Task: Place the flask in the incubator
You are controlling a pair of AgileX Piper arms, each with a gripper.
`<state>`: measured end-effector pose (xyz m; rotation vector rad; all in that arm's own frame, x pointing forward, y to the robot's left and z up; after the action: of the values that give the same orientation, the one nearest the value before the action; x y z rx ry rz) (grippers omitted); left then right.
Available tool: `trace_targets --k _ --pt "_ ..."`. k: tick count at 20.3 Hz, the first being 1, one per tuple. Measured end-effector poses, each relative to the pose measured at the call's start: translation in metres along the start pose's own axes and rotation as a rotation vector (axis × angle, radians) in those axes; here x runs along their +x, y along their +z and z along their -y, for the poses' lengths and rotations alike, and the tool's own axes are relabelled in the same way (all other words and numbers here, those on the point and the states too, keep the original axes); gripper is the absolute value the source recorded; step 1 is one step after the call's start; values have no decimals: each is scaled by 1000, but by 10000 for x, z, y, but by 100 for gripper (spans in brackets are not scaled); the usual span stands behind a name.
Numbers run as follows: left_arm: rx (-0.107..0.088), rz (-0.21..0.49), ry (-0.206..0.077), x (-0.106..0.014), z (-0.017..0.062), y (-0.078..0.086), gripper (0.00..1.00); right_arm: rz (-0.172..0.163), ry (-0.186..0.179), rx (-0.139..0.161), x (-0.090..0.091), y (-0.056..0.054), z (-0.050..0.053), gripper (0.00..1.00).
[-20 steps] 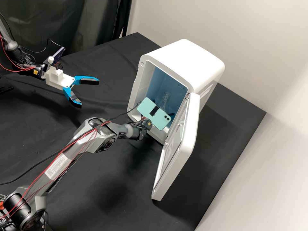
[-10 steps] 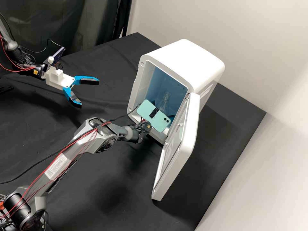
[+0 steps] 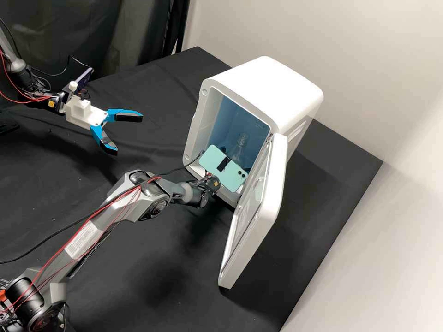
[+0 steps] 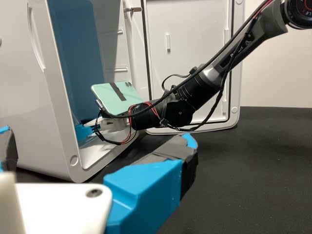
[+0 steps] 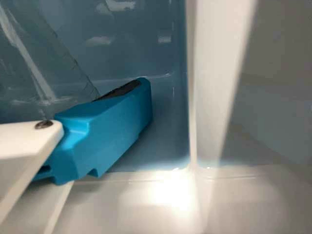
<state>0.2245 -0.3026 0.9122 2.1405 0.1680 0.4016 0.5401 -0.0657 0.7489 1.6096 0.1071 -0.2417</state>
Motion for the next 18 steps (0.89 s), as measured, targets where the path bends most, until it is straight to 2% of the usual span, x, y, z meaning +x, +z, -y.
trace_targets --k 13,18 --pt "0 0 0 0 0 0 100 3 3 -8 -3 16 -17 100" --pt "0 0 0 0 0 0 100 6 19 -11 -53 -25 -56 100"
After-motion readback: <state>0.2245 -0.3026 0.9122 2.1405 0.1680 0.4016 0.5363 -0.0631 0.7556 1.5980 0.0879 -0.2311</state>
